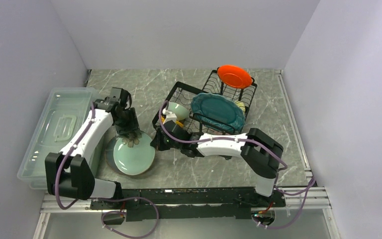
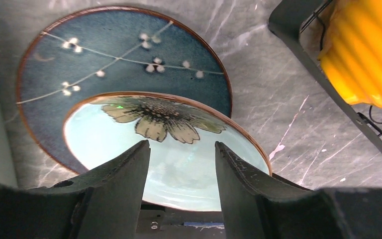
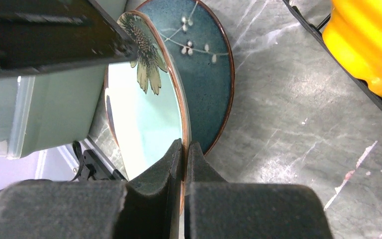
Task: Load the mixed dishes into the dish rack
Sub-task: Pick up the plate at the center of the board, then insert the plate into the dish rack.
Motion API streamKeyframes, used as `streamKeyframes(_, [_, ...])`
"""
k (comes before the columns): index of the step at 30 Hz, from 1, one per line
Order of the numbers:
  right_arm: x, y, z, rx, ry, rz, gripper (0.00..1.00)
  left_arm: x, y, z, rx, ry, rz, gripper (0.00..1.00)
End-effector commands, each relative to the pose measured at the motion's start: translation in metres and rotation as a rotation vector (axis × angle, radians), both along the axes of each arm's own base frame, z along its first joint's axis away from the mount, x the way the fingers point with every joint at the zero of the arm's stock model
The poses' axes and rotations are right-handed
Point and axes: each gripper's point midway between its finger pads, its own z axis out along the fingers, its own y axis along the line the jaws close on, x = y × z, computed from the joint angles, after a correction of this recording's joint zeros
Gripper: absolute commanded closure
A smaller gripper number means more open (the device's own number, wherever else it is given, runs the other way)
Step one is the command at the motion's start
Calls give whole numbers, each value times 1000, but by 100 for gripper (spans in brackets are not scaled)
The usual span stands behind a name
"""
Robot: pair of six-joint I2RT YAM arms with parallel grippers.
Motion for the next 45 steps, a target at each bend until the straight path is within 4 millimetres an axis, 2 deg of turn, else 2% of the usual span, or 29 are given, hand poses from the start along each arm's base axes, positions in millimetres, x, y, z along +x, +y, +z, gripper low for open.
streamKeyframes(1, [3, 12, 94, 178, -136, 11, 100, 3, 19, 40, 94, -107, 21, 43])
streamKeyframes(10, [-1, -18, 133, 135, -233, 12, 100, 7, 37, 98, 154, -297, 67, 38])
streamKeyframes(20, [-1, -46, 178, 94, -327, 7, 100, 8, 51, 104, 218, -336, 94, 36])
streamKeyframes(26, [7, -70, 230, 76, -436, -14, 100, 6, 70, 129, 297, -410, 169, 36])
streamKeyframes(30, [11, -83, 274, 88, -507, -36, 100, 3, 79, 143, 323, -477, 199, 34])
streamKeyframes(35, [20, -100, 324, 113, -583, -80, 100, -1, 77, 126, 316, -446, 196, 33])
streamKeyframes(39, [28, -116, 361, 140, -639, -138, 100, -3, 69, 104, 275, -427, 178, 34])
streamKeyframes(45, [50, -142, 415, 203, -716, -243, 100, -8, 53, 84, 184, -444, 127, 35])
